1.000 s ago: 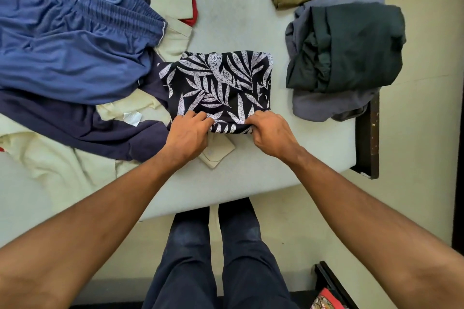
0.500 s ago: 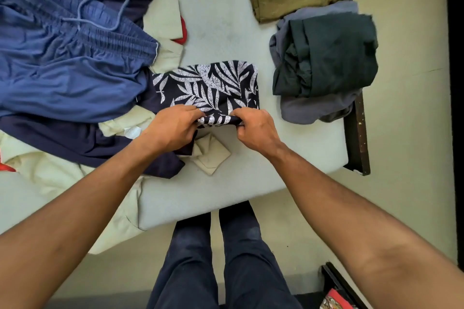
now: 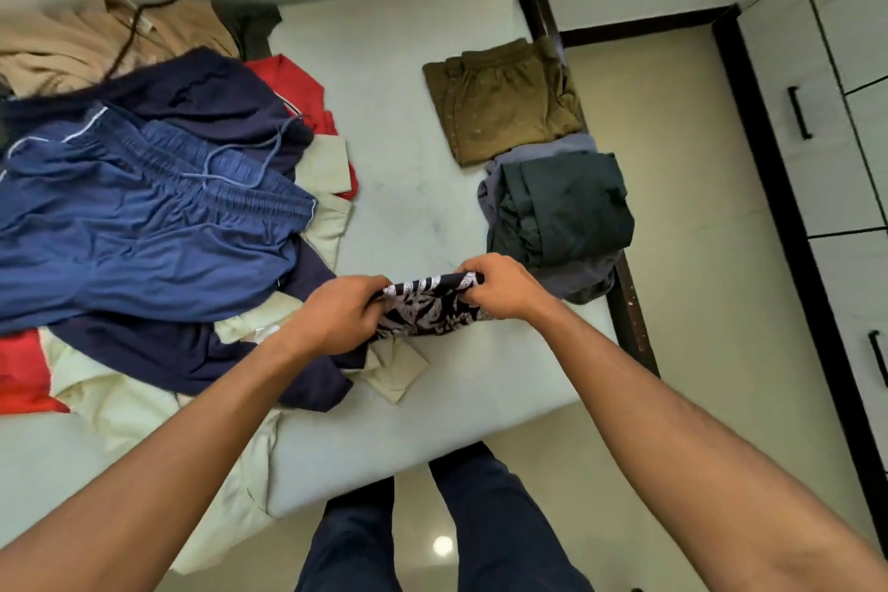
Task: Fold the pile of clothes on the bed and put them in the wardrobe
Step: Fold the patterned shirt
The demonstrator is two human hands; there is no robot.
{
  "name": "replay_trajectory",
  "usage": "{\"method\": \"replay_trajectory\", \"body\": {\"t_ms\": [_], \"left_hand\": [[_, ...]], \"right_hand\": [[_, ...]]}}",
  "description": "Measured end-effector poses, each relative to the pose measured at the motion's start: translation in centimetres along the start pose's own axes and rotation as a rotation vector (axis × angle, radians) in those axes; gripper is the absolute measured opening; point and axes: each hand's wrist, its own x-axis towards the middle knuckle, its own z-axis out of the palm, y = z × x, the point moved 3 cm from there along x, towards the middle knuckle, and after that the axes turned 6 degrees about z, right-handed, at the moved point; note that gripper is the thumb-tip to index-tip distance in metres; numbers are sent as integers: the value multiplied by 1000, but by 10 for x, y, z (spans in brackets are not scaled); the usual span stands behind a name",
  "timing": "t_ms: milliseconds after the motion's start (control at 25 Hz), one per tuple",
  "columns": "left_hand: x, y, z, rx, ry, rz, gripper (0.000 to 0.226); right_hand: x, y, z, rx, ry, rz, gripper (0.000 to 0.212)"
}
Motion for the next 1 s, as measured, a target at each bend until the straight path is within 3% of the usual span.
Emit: {"method": "replay_trajectory", "body": {"t_ms": [160,400,640,840,1000], "left_hand": [[-3,18,-2,-120,-6,-80,13],[23,67,12,-109,-13,-120,13],[39,134,84,-161,-35,-173,17],[73,182,109,-241,78,-206,14],[83,222,107,-270,191,-124,11]], "right_hand": [[-16,11,-13,-16,-73,-17,11],[-25,50,-49,2,-170,-10,25],[-42,139,-68,-95,-250,-38,14],[-54,189,-107,-92,-46,-80,12],[-80,216,-134,-15,153,-129,14]]}}
